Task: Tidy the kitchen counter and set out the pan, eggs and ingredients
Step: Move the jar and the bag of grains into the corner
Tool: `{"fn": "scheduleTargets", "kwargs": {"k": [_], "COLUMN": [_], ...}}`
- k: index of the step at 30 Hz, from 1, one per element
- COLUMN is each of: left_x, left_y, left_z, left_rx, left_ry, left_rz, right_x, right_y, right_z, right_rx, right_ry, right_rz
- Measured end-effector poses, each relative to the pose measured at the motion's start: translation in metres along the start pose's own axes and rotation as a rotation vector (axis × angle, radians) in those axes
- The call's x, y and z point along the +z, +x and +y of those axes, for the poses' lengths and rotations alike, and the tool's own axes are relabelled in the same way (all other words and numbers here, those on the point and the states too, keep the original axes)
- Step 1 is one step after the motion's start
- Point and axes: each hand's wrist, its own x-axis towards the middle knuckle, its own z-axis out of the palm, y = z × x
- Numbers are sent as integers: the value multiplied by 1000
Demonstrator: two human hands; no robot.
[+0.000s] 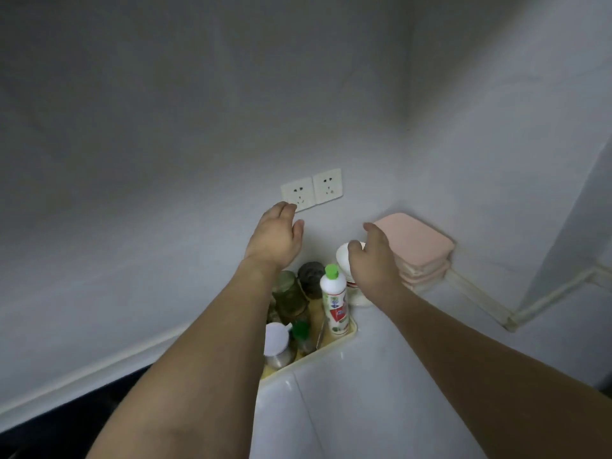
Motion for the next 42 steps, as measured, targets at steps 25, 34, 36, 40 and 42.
{"fn": "scheduleTargets", "kwargs": {"k": [25, 34, 36, 40, 42], "left_x": [-208, -284, -301, -334, -349], "left_y": [-464, -617, -650, -722, -755], "left_z": [-108, -156, -169, -202, -220], "left_rx": [-718, -922, -957, -1020, -1050], "left_ry": [276, 339, 354, 364, 361], "left_rz": [210, 301, 314, 332, 350], "right_x": [135, 207, 225, 263, 281], "right_y": [-355, -497, -531, -603, -636], "right_z": [-123, -179, -190, -212, -224], "right_rx": [-476, -602, -617, -633, -657], "right_ry": [-21, 18, 24, 10, 20], "right_rz": [-794, -993, -1035, -1081, -1094]}}
